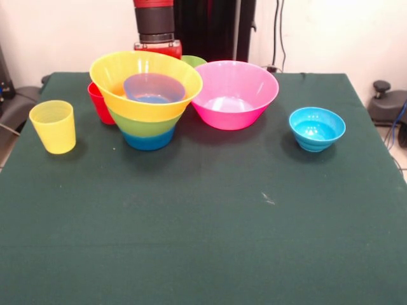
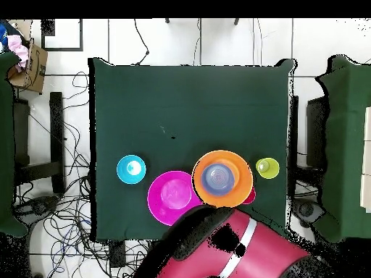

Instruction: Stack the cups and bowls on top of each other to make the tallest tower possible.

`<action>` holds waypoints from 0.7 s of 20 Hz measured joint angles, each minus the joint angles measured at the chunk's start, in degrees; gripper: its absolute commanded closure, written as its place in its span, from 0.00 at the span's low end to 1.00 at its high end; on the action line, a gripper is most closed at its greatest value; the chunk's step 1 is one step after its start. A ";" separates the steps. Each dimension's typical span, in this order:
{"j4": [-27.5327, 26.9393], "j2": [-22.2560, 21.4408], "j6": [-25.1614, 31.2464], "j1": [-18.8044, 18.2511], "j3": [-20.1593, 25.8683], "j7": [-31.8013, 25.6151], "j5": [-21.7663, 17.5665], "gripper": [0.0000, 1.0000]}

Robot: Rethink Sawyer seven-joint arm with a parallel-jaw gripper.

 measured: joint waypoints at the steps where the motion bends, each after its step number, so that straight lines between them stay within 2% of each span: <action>1: 0.40 -0.52 0.84 -0.56 0.45 0.00 -0.10 0.00; 5: 2.30 -2.94 7.30 -4.10 1.73 0.00 -0.19 0.00; 9: 3.13 -3.98 12.54 -5.70 1.70 0.00 -0.20 0.00; 14: 3.51 -3.91 16.62 -5.54 1.62 0.00 0.59 0.00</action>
